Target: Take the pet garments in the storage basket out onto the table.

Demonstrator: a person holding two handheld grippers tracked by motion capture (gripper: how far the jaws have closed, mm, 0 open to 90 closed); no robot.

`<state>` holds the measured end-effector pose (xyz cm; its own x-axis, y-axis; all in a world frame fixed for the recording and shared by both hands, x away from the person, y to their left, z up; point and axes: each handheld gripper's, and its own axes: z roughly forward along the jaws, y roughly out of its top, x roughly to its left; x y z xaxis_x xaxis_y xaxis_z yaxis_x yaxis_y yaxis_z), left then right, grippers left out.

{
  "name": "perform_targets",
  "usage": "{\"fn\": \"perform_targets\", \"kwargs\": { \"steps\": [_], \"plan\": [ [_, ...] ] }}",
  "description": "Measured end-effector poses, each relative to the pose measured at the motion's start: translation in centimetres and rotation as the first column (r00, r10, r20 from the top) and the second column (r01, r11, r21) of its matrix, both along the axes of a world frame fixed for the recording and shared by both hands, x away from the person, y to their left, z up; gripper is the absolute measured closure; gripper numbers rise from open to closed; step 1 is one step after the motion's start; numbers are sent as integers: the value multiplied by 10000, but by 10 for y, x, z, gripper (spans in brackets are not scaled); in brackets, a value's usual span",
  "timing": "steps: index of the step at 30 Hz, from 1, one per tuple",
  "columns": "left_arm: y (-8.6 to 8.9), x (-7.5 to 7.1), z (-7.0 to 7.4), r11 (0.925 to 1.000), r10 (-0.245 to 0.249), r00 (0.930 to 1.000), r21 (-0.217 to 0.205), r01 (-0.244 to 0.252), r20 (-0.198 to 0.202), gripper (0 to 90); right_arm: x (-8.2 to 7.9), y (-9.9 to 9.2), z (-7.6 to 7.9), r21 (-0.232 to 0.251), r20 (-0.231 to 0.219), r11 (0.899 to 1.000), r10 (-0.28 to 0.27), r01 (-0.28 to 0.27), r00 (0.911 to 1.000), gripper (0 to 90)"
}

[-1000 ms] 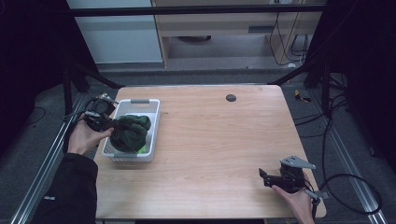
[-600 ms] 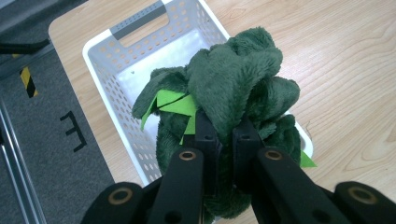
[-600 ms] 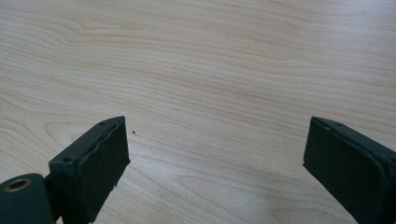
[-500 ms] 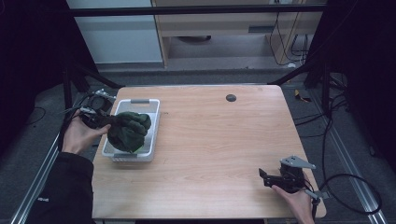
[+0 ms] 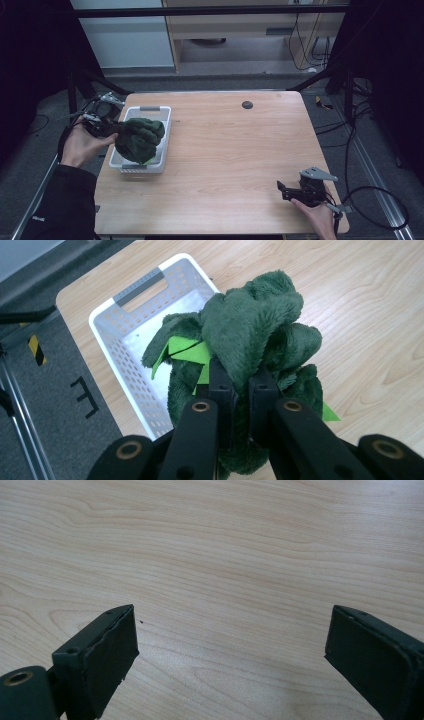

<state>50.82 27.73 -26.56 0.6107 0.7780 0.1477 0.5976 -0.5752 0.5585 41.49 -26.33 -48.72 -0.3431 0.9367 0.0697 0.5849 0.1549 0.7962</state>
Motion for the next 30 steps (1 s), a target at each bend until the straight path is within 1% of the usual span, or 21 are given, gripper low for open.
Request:
{"fn": "perform_targets", "kwargs": {
  "steps": [1,4,5,6,8,12,13,14,19,22,23,26,30],
  "plan": [
    [-2,-2,2,10000,-41,10000,-3,41,-39,847,0,0,0,6,3,10000,9,-9,10000,67],
    [-6,-6,5,9997,-248,9997,-30,248,18,847,0,-1,0,-46,77,10000,27,-27,10000,67],
    [-8,-7,6,9991,-417,9990,19,416,132,847,0,0,1,20,29,10000,8,-8,10000,67],
    [-10,-8,7,9989,-468,9988,41,467,145,847,0,0,1,31,19,10000,-13,13,10000,67],
    [-16,-12,8,9976,-682,9976,74,681,93,847,-1,0,1,32,11,10000,-14,14,10000,67],
    [-27,-17,10,9945,-1040,9945,144,1038,112,847,-1,0,2,48,48,10000,-18,18,10000,67],
    [-30,-18,10,9940,-1088,9941,94,1088,25,847,-1,0,2,55,49,10000,-26,26,10000,67],
    [-33,-19,10,9931,-1167,9932,81,1167,41,847,-1,0,2,40,70,10000,-20,20,10000,67],
    [-49,-22,11,9874,-1578,9875,125,1578,-5,847,-1,-1,2,23,87,10000,-39,39,10000,66],
    [-60,-23,11,9828,-1840,9829,150,1840,-29,847,-1,-1,2,25,90,10000,-41,41,10000,66],
    [-63,-24,11,9824,-1866,9824,111,1866,-9,847,-1,-1,2,24,92,10000,-36,36,10000,66],
    [-72,-24,11,9774,-2104,9776,206,2105,-67,847,-1,-1,2,-26,158,10000,-25,26,9999,66],
    [-83,-23,9,9722,-2337,9723,101,2338,-88,847,-1,-2,2,-13,143,10000,-30,30,9999,66]
  ]
}}
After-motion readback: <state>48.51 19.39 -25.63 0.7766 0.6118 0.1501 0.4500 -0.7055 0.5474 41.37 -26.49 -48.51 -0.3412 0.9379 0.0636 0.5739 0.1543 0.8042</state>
